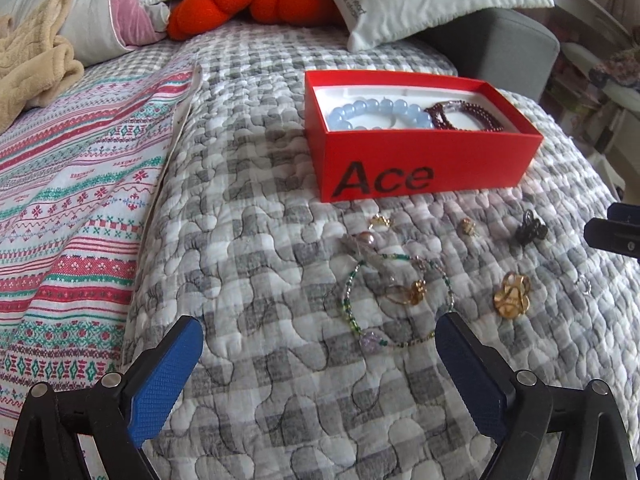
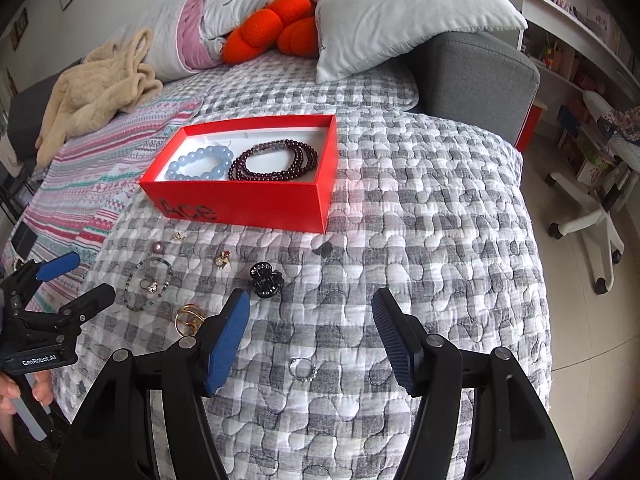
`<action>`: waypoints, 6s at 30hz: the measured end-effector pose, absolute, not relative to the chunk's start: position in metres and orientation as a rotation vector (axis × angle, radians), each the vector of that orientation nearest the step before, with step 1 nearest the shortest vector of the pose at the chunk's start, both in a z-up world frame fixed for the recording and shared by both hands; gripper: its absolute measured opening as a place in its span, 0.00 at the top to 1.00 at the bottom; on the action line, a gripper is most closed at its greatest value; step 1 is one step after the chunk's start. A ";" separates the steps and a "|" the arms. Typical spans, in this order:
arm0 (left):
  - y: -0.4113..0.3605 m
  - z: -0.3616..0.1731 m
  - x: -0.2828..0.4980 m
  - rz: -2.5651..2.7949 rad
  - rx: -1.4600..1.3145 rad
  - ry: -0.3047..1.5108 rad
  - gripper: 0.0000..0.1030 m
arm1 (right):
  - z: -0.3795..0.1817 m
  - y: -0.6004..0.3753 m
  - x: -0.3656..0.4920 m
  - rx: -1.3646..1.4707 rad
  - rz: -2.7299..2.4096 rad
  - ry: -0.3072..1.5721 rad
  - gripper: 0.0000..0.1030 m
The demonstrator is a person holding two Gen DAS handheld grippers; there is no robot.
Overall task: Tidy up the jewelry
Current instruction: 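Grasp the large gold ring with the left tool, then grasp the black hair clip with the right tool while the left tool holds the gold ring, then carry the gold ring and black clip into the box onto the bracelets, then open both tools to release the ring and clip, then withdraw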
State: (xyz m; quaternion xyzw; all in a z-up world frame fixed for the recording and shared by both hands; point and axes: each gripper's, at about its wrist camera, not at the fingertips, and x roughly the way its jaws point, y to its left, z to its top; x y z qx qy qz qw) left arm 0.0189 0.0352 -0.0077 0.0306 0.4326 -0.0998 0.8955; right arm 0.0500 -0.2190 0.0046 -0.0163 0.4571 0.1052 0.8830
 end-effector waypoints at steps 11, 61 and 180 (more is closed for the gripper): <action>-0.008 -0.011 -0.012 -0.342 0.238 0.888 0.06 | -0.005 -0.221 0.036 -0.103 0.232 0.984 0.35; -0.012 0.013 0.008 -0.393 0.075 0.863 0.80 | -0.019 -0.209 0.050 -0.123 0.244 1.045 0.35; 0.008 0.032 0.076 -0.143 0.035 0.744 0.44 | 0.027 -0.186 0.147 0.076 0.361 0.848 0.56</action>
